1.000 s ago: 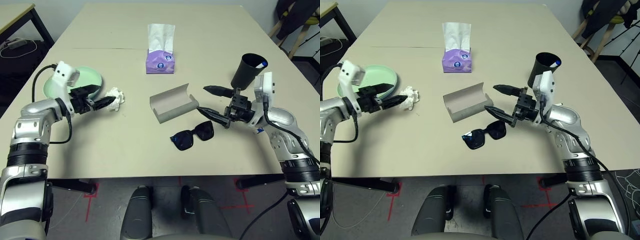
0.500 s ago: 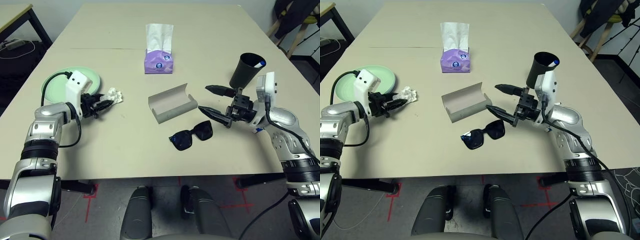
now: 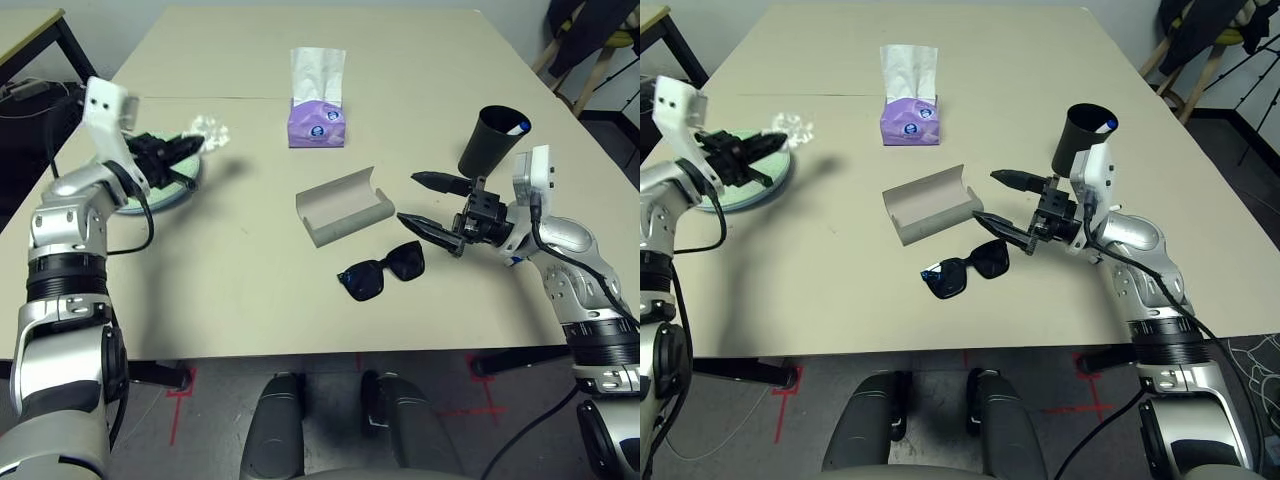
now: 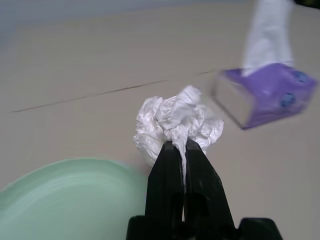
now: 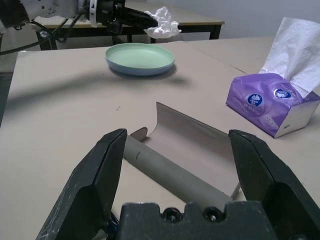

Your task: Organize and tidy the items on the table.

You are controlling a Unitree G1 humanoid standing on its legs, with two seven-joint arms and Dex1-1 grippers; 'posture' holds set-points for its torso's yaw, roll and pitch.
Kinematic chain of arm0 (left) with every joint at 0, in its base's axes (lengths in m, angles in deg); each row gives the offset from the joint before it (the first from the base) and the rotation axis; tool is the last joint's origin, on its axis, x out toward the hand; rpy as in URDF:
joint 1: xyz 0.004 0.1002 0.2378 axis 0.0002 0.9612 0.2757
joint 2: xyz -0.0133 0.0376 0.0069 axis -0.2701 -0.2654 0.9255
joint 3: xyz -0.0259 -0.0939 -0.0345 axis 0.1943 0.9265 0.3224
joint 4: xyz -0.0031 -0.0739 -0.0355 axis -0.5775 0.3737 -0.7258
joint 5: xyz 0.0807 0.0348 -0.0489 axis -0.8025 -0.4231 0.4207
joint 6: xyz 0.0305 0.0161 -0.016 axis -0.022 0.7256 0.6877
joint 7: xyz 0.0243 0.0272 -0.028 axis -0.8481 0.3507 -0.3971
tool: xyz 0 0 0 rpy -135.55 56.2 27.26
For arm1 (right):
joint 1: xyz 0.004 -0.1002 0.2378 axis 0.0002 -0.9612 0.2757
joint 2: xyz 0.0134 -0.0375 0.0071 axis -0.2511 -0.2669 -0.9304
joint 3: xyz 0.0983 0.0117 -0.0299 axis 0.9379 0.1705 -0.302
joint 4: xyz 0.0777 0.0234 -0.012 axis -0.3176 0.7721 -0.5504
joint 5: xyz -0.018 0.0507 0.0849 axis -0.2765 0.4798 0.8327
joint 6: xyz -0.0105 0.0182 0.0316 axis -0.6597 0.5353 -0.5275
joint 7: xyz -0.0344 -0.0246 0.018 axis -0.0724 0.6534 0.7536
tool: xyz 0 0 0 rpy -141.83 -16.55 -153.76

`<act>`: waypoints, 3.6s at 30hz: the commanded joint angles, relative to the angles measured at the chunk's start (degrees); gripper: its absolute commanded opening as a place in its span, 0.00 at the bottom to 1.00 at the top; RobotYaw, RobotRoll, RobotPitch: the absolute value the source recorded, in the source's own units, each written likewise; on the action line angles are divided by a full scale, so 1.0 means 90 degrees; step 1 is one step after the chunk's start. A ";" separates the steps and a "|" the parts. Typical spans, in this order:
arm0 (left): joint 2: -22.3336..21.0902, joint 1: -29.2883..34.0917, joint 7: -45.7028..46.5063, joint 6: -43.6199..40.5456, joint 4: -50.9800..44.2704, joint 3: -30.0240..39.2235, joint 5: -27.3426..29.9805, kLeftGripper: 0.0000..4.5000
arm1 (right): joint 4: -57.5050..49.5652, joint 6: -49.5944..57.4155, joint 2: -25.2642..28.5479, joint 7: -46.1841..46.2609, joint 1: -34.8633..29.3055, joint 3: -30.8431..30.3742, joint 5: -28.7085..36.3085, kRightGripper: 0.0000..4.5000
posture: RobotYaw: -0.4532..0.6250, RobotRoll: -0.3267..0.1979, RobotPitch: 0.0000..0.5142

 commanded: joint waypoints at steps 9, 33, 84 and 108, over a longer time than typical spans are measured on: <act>-0.0071 -0.0454 0.1627 0.1156 0.1638 0.0058 -0.0634 0.17 | -0.0037 0.0028 0.0050 -0.0068 0.0004 0.0049 0.0006 1.00 | 0.51 0.62 0.25; 0.0290 0.1255 -0.3747 0.0712 -0.1257 -0.0748 0.0878 0.99 | 0.0012 -0.0008 0.0360 -0.0343 0.0072 -0.0128 -0.0302 1.00 | 0.52 0.62 0.27; 0.0666 0.2837 -0.5600 0.1653 -0.3159 -0.1735 0.1253 0.99 | -0.1547 0.1806 0.1228 -0.2505 0.2874 -0.3915 -0.4451 1.00 | 0.54 0.62 0.30; 0.0690 0.2845 -0.5437 0.1659 -0.3170 -0.1782 0.1151 0.99 | -0.1378 0.2650 0.0710 -0.2753 0.3313 -0.4728 -0.5576 1.00 | 0.55 0.62 0.29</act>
